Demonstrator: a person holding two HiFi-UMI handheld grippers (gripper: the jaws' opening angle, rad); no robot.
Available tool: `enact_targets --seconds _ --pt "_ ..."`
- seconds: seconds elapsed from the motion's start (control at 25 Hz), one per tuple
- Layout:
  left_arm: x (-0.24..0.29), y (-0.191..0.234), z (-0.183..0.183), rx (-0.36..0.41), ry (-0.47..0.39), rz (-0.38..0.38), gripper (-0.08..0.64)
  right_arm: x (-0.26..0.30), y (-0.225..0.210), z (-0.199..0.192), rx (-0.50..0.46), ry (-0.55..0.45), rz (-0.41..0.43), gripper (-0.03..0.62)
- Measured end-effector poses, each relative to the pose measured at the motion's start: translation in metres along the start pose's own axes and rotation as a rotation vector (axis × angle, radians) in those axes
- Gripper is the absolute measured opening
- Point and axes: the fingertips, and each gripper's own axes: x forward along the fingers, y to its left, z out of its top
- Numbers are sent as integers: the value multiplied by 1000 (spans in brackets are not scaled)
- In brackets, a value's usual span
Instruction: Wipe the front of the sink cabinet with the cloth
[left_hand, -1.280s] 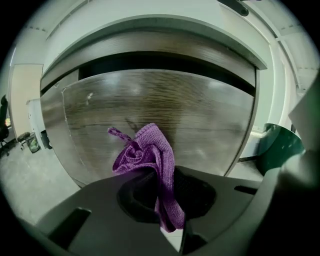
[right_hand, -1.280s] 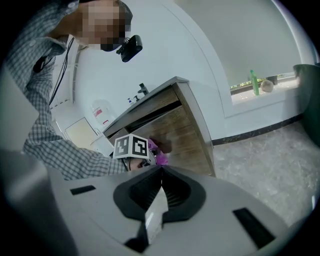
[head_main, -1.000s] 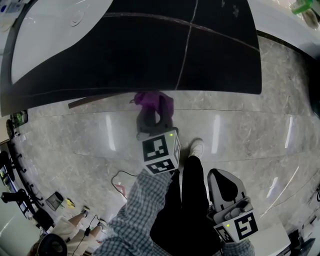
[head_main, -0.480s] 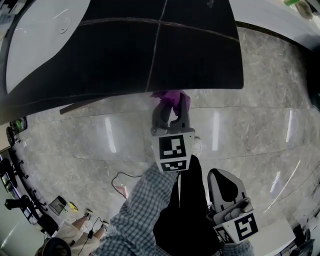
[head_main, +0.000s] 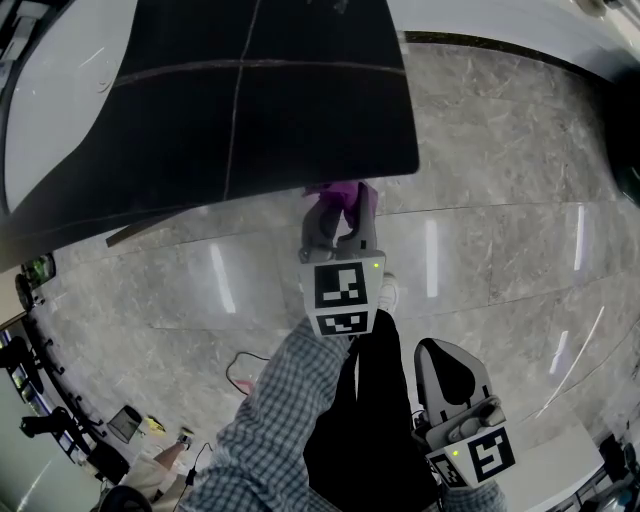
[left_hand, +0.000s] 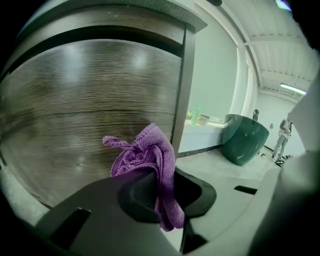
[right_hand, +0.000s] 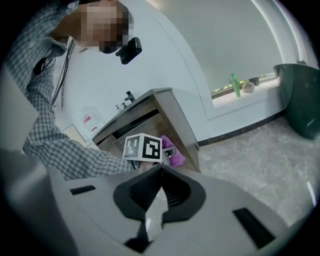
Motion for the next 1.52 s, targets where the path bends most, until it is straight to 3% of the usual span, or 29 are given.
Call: enact_targets --seconds 0.32,0.52,0.6,0.72,1.52 --pt "15 -45 9 44 1 -89 54 -12 -18 5 25 -24 -37 17" --pt "13 -97 11 155 -27 -301 54 -10 -20 8 37 -32 -38 17" --pt "14 -103 2 202 -17 -343 54 -9 -20 8 35 -28 -36 17" --pt "20 -85 -12 224 12 -314 54 -8 -19 7 33 -18 -35 17" --pt "-5 72 -45 67 79 -13 54 34 27 2 -27 68 75 17"
